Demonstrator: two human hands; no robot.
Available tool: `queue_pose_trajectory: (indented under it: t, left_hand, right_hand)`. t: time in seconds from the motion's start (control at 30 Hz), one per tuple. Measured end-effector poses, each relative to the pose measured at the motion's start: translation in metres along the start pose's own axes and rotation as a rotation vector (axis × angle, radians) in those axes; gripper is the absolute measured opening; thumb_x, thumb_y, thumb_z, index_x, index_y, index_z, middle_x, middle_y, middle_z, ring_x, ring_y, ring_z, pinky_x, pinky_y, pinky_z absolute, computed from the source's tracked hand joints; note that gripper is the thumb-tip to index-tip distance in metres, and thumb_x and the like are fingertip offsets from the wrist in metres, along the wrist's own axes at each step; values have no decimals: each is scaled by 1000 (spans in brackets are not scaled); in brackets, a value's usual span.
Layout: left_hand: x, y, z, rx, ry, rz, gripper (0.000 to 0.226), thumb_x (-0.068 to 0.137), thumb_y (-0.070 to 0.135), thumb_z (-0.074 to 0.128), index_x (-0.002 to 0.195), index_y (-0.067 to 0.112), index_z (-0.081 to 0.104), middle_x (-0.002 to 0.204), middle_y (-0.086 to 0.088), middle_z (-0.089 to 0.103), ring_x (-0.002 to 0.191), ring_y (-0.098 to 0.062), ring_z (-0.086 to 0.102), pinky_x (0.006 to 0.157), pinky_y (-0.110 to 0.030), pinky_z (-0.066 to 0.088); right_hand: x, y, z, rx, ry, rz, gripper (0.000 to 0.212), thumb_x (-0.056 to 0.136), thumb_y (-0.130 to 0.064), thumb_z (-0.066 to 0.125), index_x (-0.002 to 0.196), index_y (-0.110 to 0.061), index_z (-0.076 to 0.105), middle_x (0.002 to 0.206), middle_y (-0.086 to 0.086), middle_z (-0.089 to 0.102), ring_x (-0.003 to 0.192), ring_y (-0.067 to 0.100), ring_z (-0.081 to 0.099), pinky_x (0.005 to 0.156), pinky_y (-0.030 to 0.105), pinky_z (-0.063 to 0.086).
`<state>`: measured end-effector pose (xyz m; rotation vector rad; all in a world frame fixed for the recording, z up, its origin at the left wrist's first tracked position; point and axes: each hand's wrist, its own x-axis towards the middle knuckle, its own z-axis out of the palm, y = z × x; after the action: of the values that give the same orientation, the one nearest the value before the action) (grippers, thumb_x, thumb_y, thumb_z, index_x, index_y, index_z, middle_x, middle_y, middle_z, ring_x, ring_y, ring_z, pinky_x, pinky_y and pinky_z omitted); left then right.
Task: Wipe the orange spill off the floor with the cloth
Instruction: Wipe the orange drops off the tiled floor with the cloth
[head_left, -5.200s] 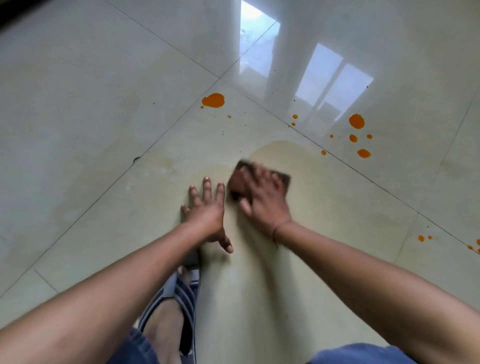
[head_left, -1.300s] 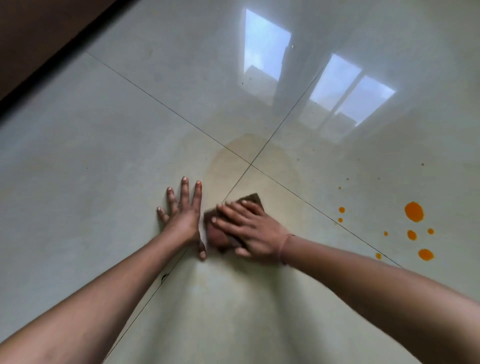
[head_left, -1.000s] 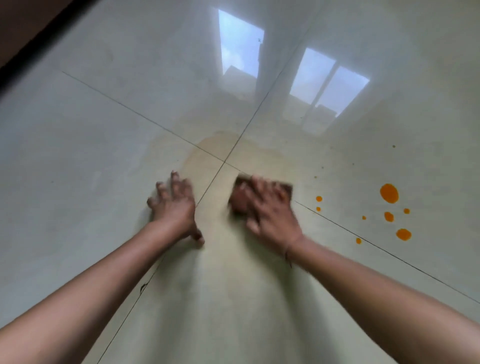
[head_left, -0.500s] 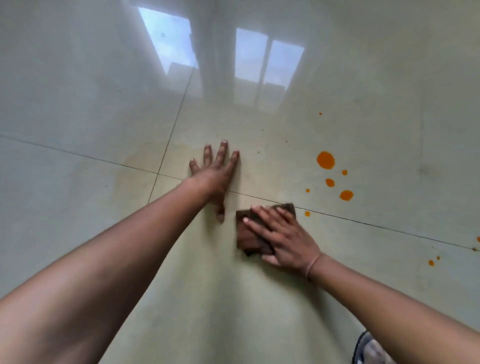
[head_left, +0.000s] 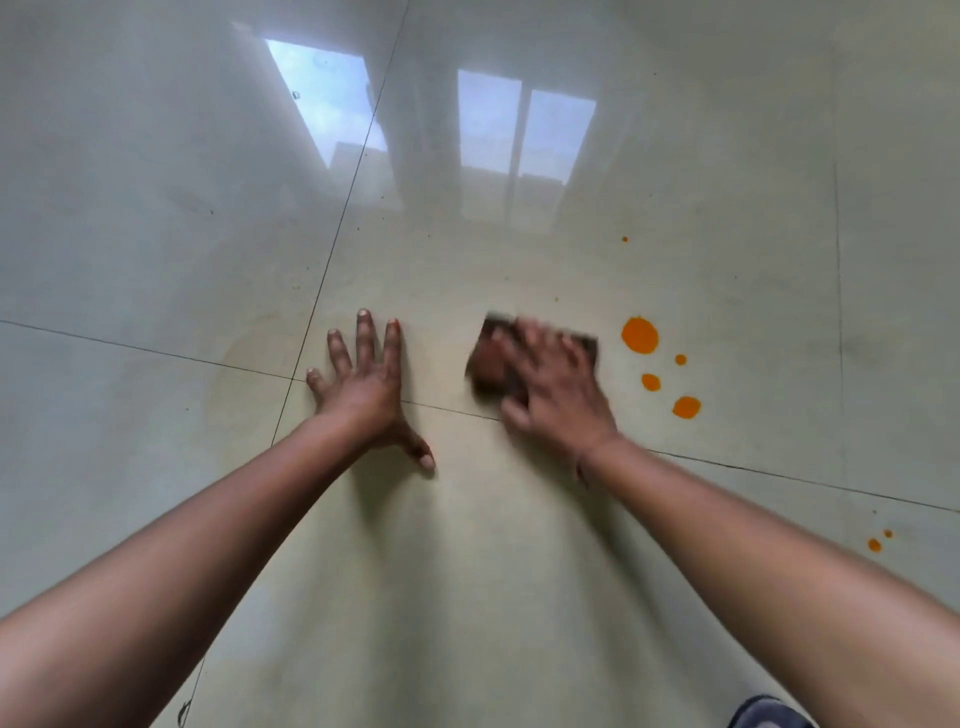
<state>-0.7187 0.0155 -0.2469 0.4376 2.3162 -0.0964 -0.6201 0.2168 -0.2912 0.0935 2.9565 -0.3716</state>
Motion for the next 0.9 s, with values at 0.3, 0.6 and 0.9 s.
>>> queue_pose_trajectory:
  t: [0.3, 0.6, 0.9]
  left_hand:
    - [1, 11, -9, -49, -81, -18, 174, 31, 57, 92, 141, 22, -38, 143, -10, -50, 135, -46, -35, 107, -73, 3]
    - [-10, -8, 3, -150, 18, -69, 171, 31, 68, 86, 145, 19, -32, 148, -6, -45, 140, -37, -32, 112, -65, -2]
    - [11, 0, -6, -250, -182, -321, 185, 20, 64, 90, 125, 9, -52, 121, -21, -64, 125, -55, -42, 99, -77, 2]
  right_hand:
    - [-45, -18, 8, -12, -102, -243, 84, 73, -51, 49, 150, -26, 26, 158, 11, 24, 145, 28, 23, 113, 42, 13]
    - [81, -50, -1, 0, -28, -84, 77, 84, -47, 47, 152, -27, 18, 161, 8, 12, 148, 26, 11, 116, 44, 7]
    - [161, -48, -16, 41, 39, 141, 74, 85, -44, 52, 151, -26, 22, 160, 7, 14, 147, 26, 12, 115, 44, 9]
